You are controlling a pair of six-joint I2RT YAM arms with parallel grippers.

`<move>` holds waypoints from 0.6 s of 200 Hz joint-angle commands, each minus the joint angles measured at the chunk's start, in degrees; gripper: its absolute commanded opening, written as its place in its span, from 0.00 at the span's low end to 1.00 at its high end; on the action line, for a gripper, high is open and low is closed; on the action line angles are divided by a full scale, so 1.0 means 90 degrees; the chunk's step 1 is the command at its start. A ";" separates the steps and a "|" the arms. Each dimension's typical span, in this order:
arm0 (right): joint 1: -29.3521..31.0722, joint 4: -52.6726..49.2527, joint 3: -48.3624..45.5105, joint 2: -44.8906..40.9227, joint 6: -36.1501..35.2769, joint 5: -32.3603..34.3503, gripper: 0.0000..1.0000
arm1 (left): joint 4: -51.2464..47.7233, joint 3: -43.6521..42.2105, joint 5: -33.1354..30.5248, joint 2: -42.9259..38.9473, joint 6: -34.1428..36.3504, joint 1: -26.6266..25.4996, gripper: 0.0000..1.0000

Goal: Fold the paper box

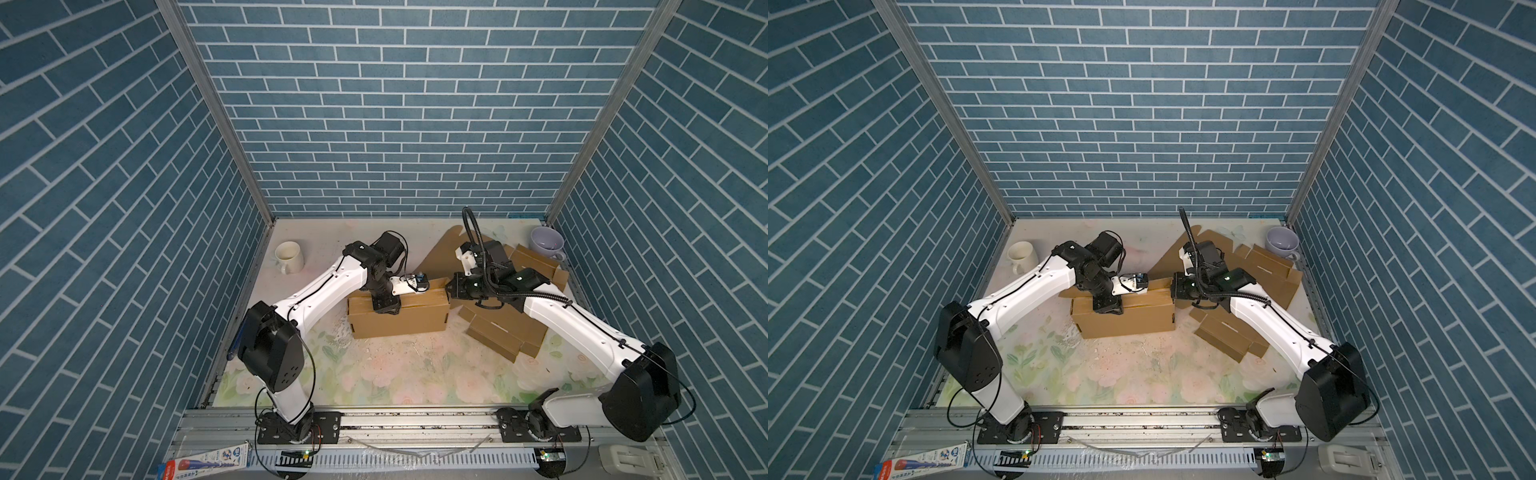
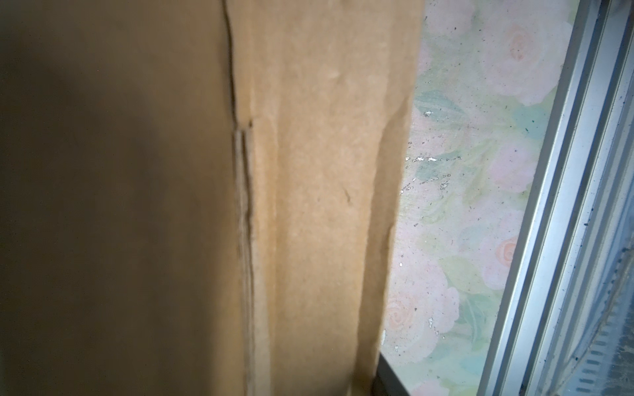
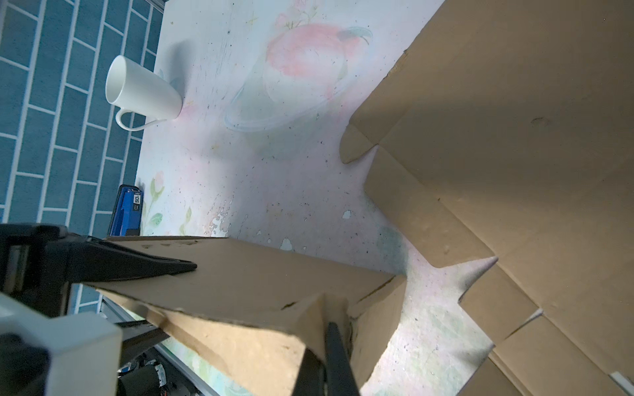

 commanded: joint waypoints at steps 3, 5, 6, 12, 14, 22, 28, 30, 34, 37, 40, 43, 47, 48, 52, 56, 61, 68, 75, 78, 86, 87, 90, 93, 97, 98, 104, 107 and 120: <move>0.0164 -0.1067 -0.0435 0.0199 0.0203 0.0270 0.00 | 0.0005 -0.0171 -0.0157 0.0322 -0.0064 -0.0041 0.44; 0.0175 -0.1066 -0.0442 0.0200 0.0205 0.0277 0.00 | 0.0005 -0.0167 -0.0169 0.0322 -0.0060 -0.0043 0.44; 0.0185 -0.1066 -0.0438 0.0201 0.0206 0.0282 0.00 | 0.0000 -0.0165 -0.0174 0.0318 -0.0060 -0.0039 0.44; 0.0203 -0.1074 -0.0450 0.0215 0.0216 0.0304 0.00 | 0.0012 -0.0172 -0.0186 0.0324 -0.0069 -0.0035 0.44; 0.0209 -0.1076 -0.0456 0.0219 0.0223 0.0313 0.00 | 0.0014 -0.0173 -0.0196 0.0323 -0.0078 -0.0042 0.44; 0.0216 -0.1081 -0.0459 0.0212 0.0238 0.0311 0.00 | 0.0005 -0.0165 -0.0198 0.0332 -0.0076 -0.0035 0.42; 0.0206 -0.1076 -0.0425 0.0184 0.0235 0.0292 0.00 | 0.0012 -0.0161 -0.0184 0.0323 -0.0072 -0.0038 0.40; 0.0210 -0.1076 -0.0403 0.0170 0.0235 0.0283 0.00 | 0.0014 -0.0162 -0.0180 0.0320 -0.0077 -0.0040 0.39; 0.0205 -0.1076 -0.0343 0.0141 0.0235 0.0263 0.00 | 0.0031 -0.0175 -0.0162 0.0313 -0.0080 -0.0043 0.37; 0.0205 -0.1076 -0.0290 0.0129 0.0235 0.0245 0.00 | 0.0034 -0.0189 -0.0157 0.0310 -0.0081 -0.0036 0.36; 0.0205 -0.1090 -0.0235 0.0124 0.0240 0.0232 0.00 | 0.0039 -0.0191 -0.0151 0.0312 -0.0079 -0.0037 0.35; 0.0205 -0.1097 -0.0155 0.0121 0.0243 0.0191 0.00 | 0.0035 -0.0201 -0.0144 0.0320 -0.0069 -0.0039 0.34; 0.0196 -0.1112 -0.0048 0.0123 0.0245 0.0116 0.00 | 0.0034 -0.0197 -0.0131 0.0330 -0.0067 -0.0037 0.33; 0.0191 -0.1114 -0.0012 0.0123 0.0245 0.0084 0.00 | 0.0024 -0.0200 -0.0136 0.0331 -0.0068 -0.0036 0.33; 0.0167 -0.1129 0.0088 0.0137 0.0259 -0.0023 0.00 | 0.0017 -0.0190 -0.0137 0.0349 -0.0069 -0.0035 0.31; 0.0152 -0.1142 0.0189 0.0156 0.0278 -0.0131 0.00 | 0.0001 -0.0182 -0.0132 0.0366 -0.0060 -0.0036 0.30; 0.0143 -0.1152 0.0312 0.0175 0.0300 -0.0243 0.00 | -0.0027 -0.0171 -0.0135 0.0385 -0.0063 -0.0038 0.27; 0.0113 -0.1169 0.0452 0.0196 0.0311 -0.0376 0.00 | -0.0061 -0.0153 -0.0121 0.0410 -0.0049 -0.0044 0.24; 0.0067 -0.1174 0.0560 0.0218 0.0323 -0.0531 0.00 | -0.0073 -0.0138 -0.0108 0.0420 -0.0041 -0.0042 0.22; 0.0043 -0.1173 0.0599 0.0228 0.0337 -0.0609 0.00 | -0.0069 -0.0143 -0.0107 0.0420 -0.0042 -0.0043 0.22; -0.0024 -0.1154 0.0671 0.0249 0.0361 -0.0838 0.00 | -0.0054 -0.0158 -0.0087 0.0406 -0.0023 -0.0044 0.20; -0.0032 -0.1154 0.0675 0.0249 0.0362 -0.0862 0.00 | -0.0054 -0.0160 -0.0084 0.0398 -0.0021 -0.0044 0.20; -0.0051 -0.1154 0.0690 0.0258 0.0362 -0.0939 0.00 | -0.0050 -0.0171 -0.0078 0.0400 -0.0020 -0.0044 0.19; -0.0071 -0.1168 0.0704 0.0273 0.0362 -0.1010 0.00 | -0.0040 -0.0177 -0.0064 0.0393 -0.0011 -0.0049 0.18; -0.0091 -0.1178 0.0726 0.0279 0.0371 -0.1082 0.00 | -0.0035 -0.0188 -0.0062 0.0391 -0.0005 -0.0045 0.18; -0.0099 -0.1181 0.0727 0.0279 0.0372 -0.1096 0.00 | -0.0034 -0.0190 -0.0062 0.0391 -0.0003 -0.0045 0.18; -0.0129 -0.1176 0.0722 0.0272 0.0386 -0.1197 0.00 | -0.0025 -0.0200 -0.0071 0.0381 -0.0006 -0.0044 0.17; -0.0145 -0.1157 0.0713 0.0265 0.0398 -0.1253 0.00 | -0.0021 -0.0201 -0.0074 0.0381 -0.0007 -0.0044 0.17; -0.0218 -0.1009 0.0601 0.0188 0.0552 -0.1495 0.00 | -0.0015 -0.0211 -0.0066 0.0393 0.0010 -0.0044 0.16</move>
